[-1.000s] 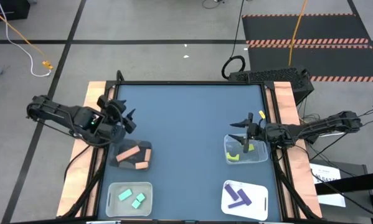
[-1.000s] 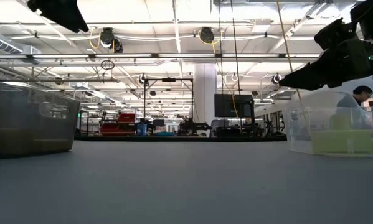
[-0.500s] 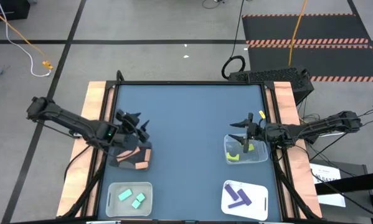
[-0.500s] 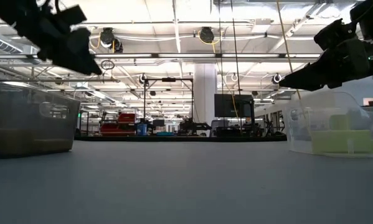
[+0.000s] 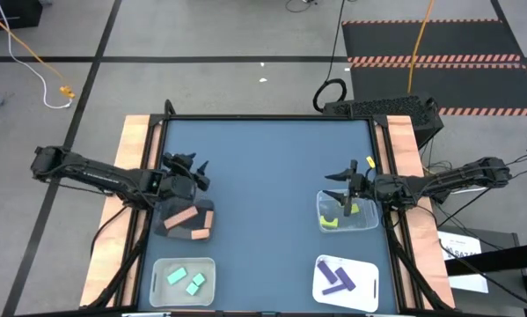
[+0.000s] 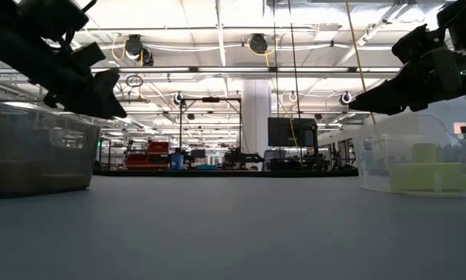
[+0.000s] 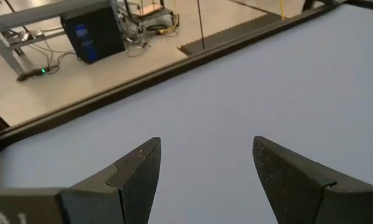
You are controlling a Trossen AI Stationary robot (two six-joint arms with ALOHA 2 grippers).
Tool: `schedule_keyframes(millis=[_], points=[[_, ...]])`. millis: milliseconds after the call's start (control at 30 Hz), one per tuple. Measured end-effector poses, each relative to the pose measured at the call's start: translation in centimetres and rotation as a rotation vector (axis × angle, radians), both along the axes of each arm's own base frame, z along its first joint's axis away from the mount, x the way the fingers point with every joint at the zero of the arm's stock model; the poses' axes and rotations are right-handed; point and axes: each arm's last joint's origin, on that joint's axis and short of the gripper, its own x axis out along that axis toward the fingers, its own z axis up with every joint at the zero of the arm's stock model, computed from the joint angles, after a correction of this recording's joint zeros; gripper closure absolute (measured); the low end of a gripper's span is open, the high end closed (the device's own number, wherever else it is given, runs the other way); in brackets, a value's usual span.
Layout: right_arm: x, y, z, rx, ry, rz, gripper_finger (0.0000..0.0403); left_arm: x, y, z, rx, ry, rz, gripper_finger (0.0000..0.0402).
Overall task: Sort & place blocks by color
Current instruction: Return to Home Position
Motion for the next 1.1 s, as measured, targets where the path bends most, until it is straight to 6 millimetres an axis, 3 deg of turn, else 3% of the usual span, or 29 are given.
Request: schedule_keyframes(millis=[367,933,1100], points=[[0.0,0.0,-0.1,-0.004,0.016,0.0,0.0174,-0.8,2.5,0.3,0.066,-0.081,-0.004,0.0146],[0.0,0.0,-0.1,-0.004,0.015,0.0,0.0174,-2.3,5.2,-1.3,0.193,-0.312,-0.079,0.0146],[0.0,0.0,-0.1,-0.005,0.015,0.001,0.0174,-2.8,5.7,-1.9,0.195,-0.299,-0.067,0.0146]])
